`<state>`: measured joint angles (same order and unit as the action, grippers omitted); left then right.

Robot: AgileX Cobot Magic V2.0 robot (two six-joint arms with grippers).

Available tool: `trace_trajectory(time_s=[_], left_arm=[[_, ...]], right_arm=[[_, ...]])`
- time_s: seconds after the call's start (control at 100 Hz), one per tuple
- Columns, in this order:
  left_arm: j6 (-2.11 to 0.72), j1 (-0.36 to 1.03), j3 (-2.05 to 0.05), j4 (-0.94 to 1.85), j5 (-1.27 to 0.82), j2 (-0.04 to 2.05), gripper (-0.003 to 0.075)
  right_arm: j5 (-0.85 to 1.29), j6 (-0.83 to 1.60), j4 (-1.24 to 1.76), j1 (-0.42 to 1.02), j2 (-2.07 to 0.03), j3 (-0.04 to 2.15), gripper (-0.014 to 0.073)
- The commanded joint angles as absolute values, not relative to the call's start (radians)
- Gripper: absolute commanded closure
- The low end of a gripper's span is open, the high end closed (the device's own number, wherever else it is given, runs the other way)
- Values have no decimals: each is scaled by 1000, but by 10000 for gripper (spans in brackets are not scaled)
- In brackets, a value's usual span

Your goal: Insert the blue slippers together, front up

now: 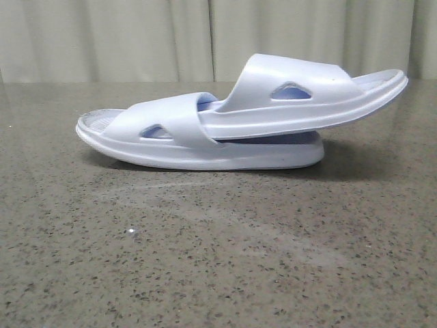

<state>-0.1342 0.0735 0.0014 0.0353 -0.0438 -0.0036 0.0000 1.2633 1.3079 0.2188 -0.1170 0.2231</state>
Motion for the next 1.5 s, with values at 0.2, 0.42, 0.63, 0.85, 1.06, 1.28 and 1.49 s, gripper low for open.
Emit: trace_trajectory(time_s=[0.2,0.42,0.63,0.85,1.06,1.28,1.49], left_arm=[[-124,72,10,35,27,-33,704],[-124,72,10,35,27,-33,704],[-124,72,10,35,27,-33,704],[-124,72,10,35,27,-33,704],[-124,72,10,35,27,-33,704],[-124,72,10,35,27,-33,704],[-124,72,10,35,27,-33,704]], right_arm=[[-16,1275,1303,220,-126,251,701],[-16,1275,1303,220,-126,251,701],[-16,1275,1303,220,-126,251,701],[-16,1275,1303,220,-126,251,701],[-16,1275,1303,220,-126,251,701],[-16,1275,1341,220,-126,251,701],[0,1110,1151,220,-126,248,701]])
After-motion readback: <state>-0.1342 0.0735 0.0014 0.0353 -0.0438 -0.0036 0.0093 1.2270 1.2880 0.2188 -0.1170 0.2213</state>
